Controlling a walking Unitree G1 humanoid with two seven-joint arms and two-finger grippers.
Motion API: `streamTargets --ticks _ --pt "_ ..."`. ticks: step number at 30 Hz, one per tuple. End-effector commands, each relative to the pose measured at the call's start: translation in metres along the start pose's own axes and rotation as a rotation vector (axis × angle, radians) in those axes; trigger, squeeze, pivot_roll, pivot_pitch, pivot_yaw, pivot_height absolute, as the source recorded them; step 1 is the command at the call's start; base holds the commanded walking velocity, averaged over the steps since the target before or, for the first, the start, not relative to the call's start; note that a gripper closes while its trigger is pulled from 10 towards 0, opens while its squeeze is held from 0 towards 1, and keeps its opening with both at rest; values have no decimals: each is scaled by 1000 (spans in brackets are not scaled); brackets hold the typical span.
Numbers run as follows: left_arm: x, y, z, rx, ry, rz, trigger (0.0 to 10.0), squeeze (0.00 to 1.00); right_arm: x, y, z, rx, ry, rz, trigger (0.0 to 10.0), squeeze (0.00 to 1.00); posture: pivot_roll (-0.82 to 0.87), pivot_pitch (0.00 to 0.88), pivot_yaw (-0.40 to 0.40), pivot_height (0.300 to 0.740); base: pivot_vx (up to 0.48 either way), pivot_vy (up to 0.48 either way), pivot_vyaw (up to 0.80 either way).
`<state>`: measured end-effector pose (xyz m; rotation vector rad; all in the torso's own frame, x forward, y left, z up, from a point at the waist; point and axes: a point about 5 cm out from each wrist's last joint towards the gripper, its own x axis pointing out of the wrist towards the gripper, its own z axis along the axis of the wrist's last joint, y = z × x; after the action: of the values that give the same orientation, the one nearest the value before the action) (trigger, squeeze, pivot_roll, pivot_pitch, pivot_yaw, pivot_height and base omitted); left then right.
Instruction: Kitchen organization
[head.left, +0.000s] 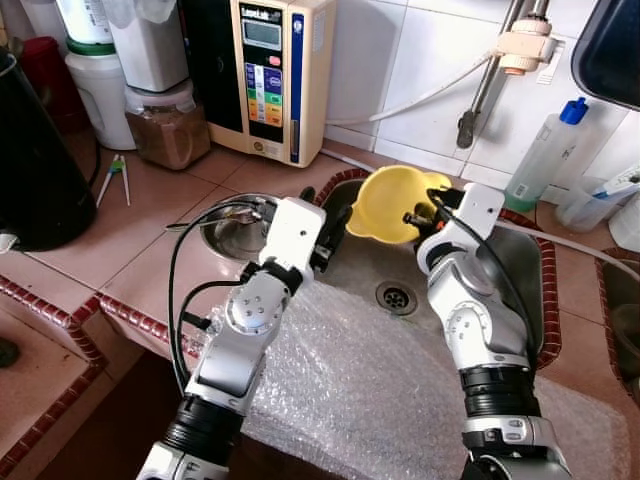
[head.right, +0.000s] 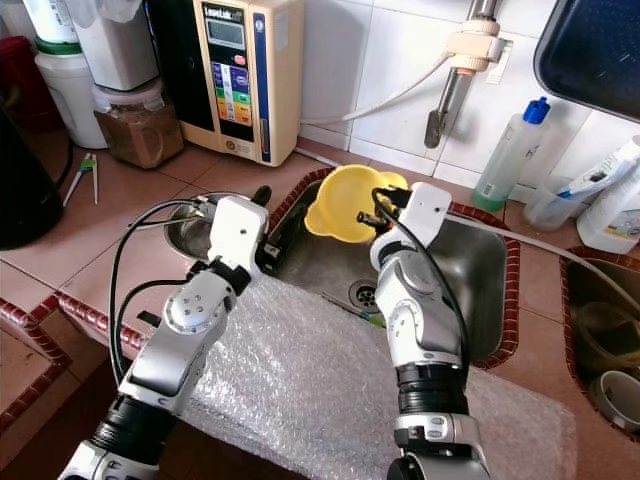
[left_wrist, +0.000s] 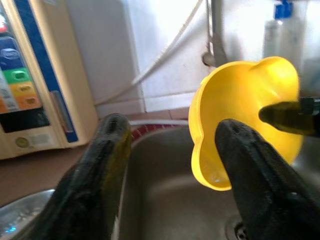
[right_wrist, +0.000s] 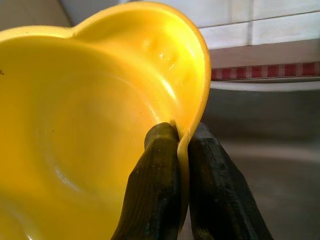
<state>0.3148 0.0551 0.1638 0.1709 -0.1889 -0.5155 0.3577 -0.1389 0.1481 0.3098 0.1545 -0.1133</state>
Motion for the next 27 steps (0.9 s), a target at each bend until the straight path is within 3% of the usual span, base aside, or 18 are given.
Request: streamTargets --ticks 1,5,7,9,10,11,12,14,15,16,17,18,19,27 --pt "0 -3 -2 -2 23 -38 10000 1000 3 -10 4 -76 -13 -65 0 0 5 0 -68 740 0 0 0" --pt "-3 0 -8 -8 79 -51 10000 1000 4 -25 -6 -120 34 -140 0 0 7 0 -69 740 0 0 0" --pt "-7 1 -16 -82 150 -62 10000 1000 5 -36 -10 -136 55 -185 0 0 8 0 -72 740 0 0 0" --pt "-10 4 -20 -80 180 -81 10000 1000 5 -43 -13 -143 69 -202 0 0 5 0 -72 740 0 0 0" --pt "-11 5 -21 -67 183 -89 10000 1000 5 -44 -14 -142 71 -204 1725 0 5 0 -72 740 0 0 0" --pt "-11 5 -21 -67 183 -89 10000 1000 5 -44 -14 -142 71 -204 1725 0 5 0 -72 740 0 0 0" --pt "-13 7 -24 -107 210 -100 10000 1000 5 -50 -15 -181 74 -220 4157 0 5 0 -70 740 0 0 0" --pt "-14 9 -26 -104 224 -107 10000 1000 5 -54 -16 -189 80 -231 4157 0 5 0 -70 740 0 0 0" --pt "-16 14 -29 -81 253 -107 10000 1000 5 -61 -21 -190 102 -231 10000 0 5 0 -68 740 0 0 0" --pt "-17 16 -30 -80 263 -100 10000 1000 5 -62 -23 -182 110 -226 10000 0 4 0 -65 740 0 0 0" --pt "-17 18 -30 -87 271 -90 10000 1000 4 -63 -25 -177 119 -216 10000 118 3 0 -65 740 0 0 0" --pt "-17 19 -31 -92 280 -87 10000 1000 4 -63 -27 -173 123 -211 10000 918 3 0 -65 740 0 0 0" --pt "-17 19 -32 -91 293 -96 10000 1000 3 -64 -30 -172 130 -216 10000 1000 2 0 -65 740 0 0 0" --pt "-17 12 -32 -95 308 -120 10000 1000 1 -65 -36 -170 140 -215 10000 1000 -1 0 -69 740 0 0 0"
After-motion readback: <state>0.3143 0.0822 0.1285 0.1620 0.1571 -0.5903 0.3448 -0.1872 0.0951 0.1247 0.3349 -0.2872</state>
